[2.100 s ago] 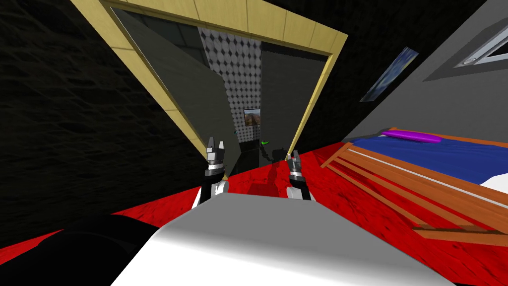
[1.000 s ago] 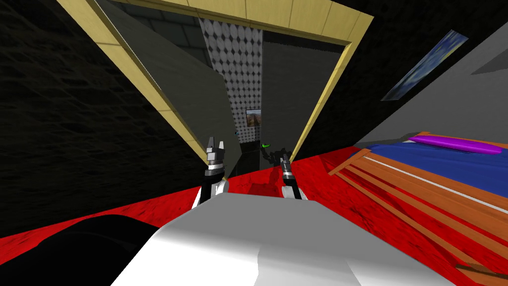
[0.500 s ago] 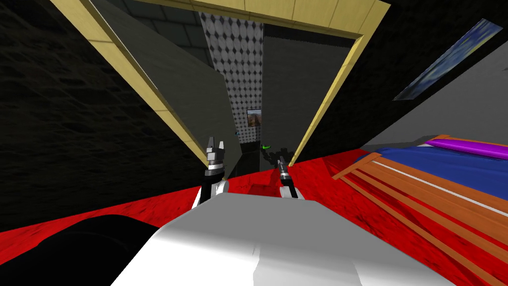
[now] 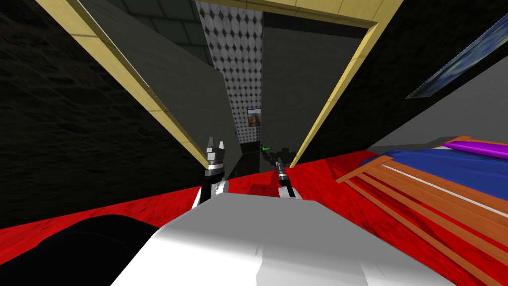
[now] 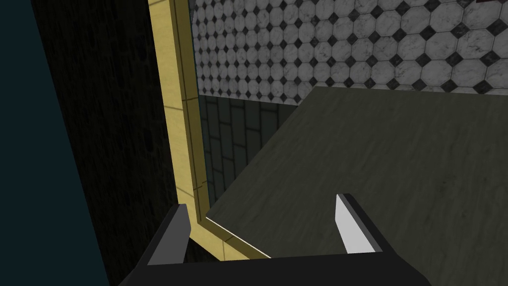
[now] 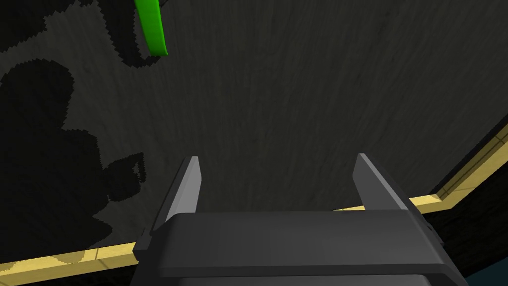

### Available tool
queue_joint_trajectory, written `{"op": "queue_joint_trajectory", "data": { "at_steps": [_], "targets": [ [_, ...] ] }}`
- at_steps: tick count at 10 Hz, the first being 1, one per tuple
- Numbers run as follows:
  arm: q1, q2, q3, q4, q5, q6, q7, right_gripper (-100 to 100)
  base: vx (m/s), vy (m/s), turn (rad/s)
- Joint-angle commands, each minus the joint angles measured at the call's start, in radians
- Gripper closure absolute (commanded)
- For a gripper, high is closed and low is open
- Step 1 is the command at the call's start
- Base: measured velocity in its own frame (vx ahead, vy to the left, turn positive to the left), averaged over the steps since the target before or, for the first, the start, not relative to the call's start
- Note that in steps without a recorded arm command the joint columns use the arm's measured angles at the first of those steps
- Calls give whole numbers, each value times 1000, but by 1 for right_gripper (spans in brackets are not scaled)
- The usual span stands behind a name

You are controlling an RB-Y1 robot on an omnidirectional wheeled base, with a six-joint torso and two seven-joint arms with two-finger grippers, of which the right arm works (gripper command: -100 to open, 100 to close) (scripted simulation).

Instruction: Push the door open

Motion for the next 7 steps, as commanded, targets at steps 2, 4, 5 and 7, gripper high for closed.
{"op": "queue_joint_trajectory", "data": {
  "at_steps": [2, 4, 5, 7],
  "targets": [
    [-37, 7, 2, 80, 7, -14, -4, -100, 48, -27, 46],
    [-51, 11, 4, 118, 10, -19, -6, -100, 56, -40, 27],
    [-64, 15, 5, 151, 13, -24, -8, -100, 75, -48, 47],
    [-78, 19, 7, 183, 16, -28, -10, -100, 73, -41, 39]
  ]
}}
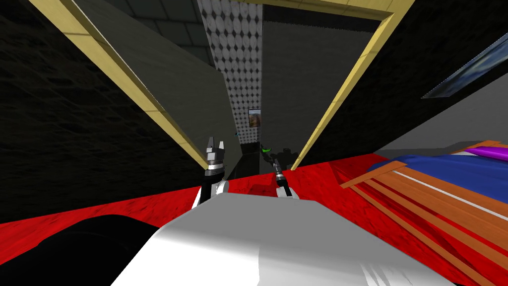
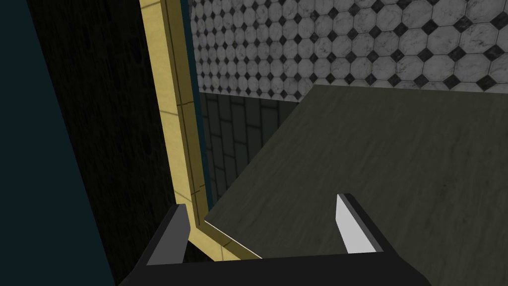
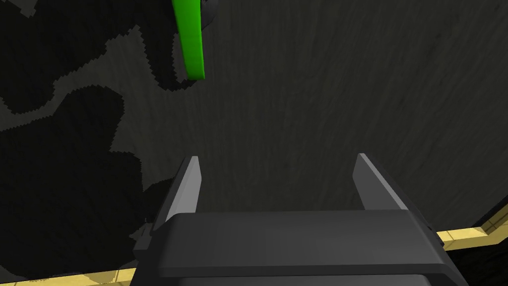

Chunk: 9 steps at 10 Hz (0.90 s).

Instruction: Push the door open

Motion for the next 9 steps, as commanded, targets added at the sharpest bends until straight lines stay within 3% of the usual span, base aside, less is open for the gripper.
{"op": "queue_joint_trajectory", "data": {
  "at_steps": [1, 4, 5, 9],
  "targets": [
    [-15, 5, 2, 42, 4, -12, -1, -100, 45, -31, 32],
    [-50, 18, 6, 124, 11, -24, -7, -100, 80, -49, 47],
    [-50, 18, 6, 127, 11, -24, -7, -100, 57, -28, 16],
    [-89, 35, 10, 219, 20, -37, -12, -100, 77, -34, 33]
  ]
}}
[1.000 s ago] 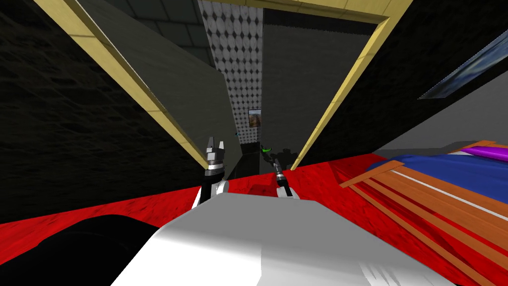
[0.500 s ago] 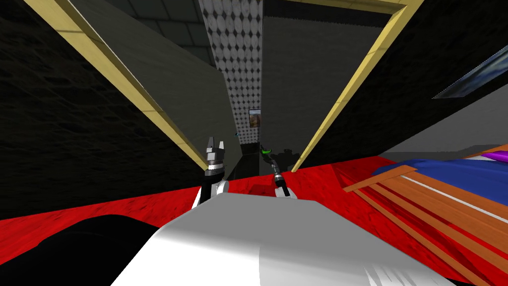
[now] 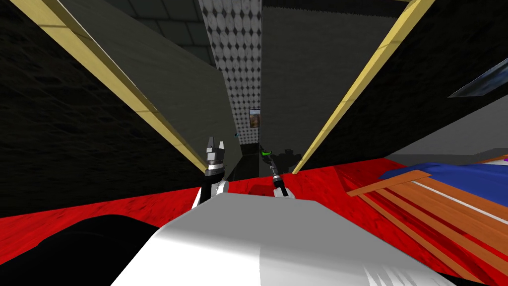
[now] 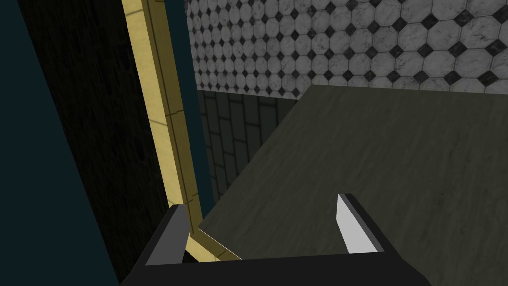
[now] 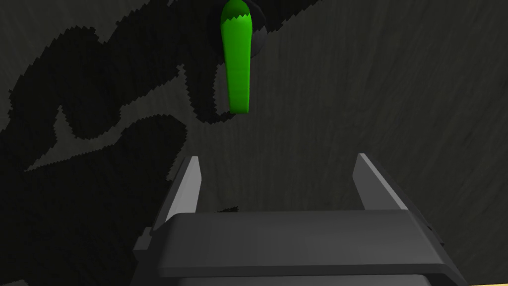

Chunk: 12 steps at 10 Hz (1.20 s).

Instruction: Push the door open

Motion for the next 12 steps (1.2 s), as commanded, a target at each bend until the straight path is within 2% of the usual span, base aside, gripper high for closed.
{"op": "queue_joint_trajectory", "data": {
  "at_steps": [1, 3, 4, 5, 8, 10, 11, 12],
  "targets": [
    [-12, 10, 4, 35, 5, -2, -3, -100, 87, -56, 48],
    [-31, 21, 6, 81, 10, -8, -6, -100, 107, -56, 36],
    [-26, 18, 5, 70, 8, -11, -4, -100, 53, -22, 11],
    [-27, -15, 2, 76, 7, -15, -4, -100, 94, 2, 26],
    [-27, -42, -3, 82, 4, -20, -4, -100, 194, 48, 26],
    [-27, -39, -6, 86, 2, -23, -3, -100, 209, 23, 24],
    [-28, -31, -8, 88, 1, -25, -3, -100, 215, 36, 32],
    [-28, -14, -10, 91, -1, -27, -3, -100, 189, 57, 20]
  ]
}}
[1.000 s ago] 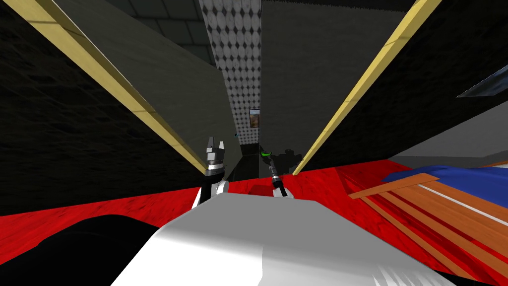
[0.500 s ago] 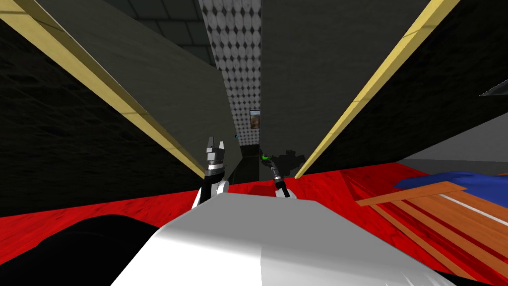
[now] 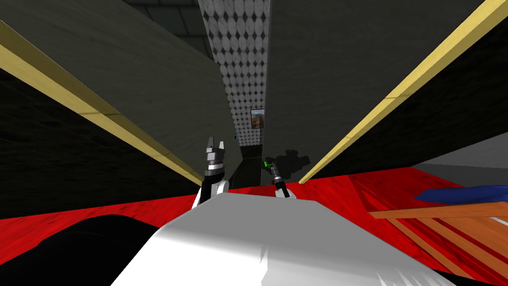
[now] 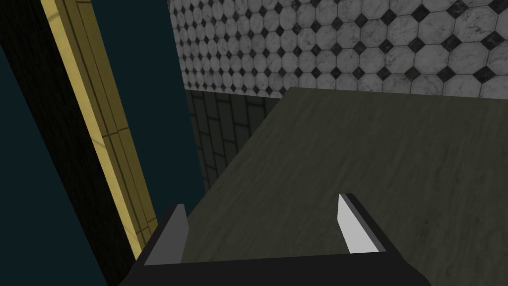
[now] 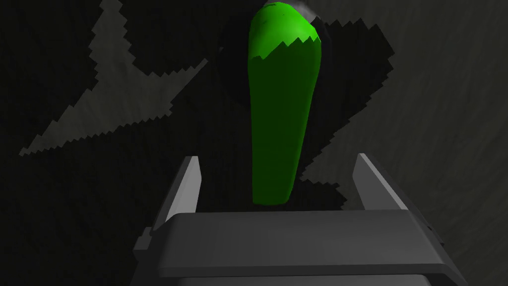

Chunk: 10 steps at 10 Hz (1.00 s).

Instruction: Push the door open

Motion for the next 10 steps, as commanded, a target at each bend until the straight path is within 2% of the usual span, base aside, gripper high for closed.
{"op": "queue_joint_trajectory", "data": {
  "at_steps": [1, 2, 3, 8, 9, 10],
  "targets": [
    [-1, 28, -3, 4, -2, -2, 1, -100, 189, 38, 24],
    [-1, 17, -2, 2, -1, -1, 1, -100, 87, 14, 7],
    [-1, 17, -2, 2, -1, -1, 1, 100, -12, 0, -6],
    [-1, 17, -2, 2, -1, -1, 1, 100, -8, -2, 5],
    [-7, 0, -18, 1, -3, 1, 2, 100, 111, 53, -21],
    [-8, -8, -26, 1, -4, 1, 2, 100, 180, 74, -45]
  ]
}}
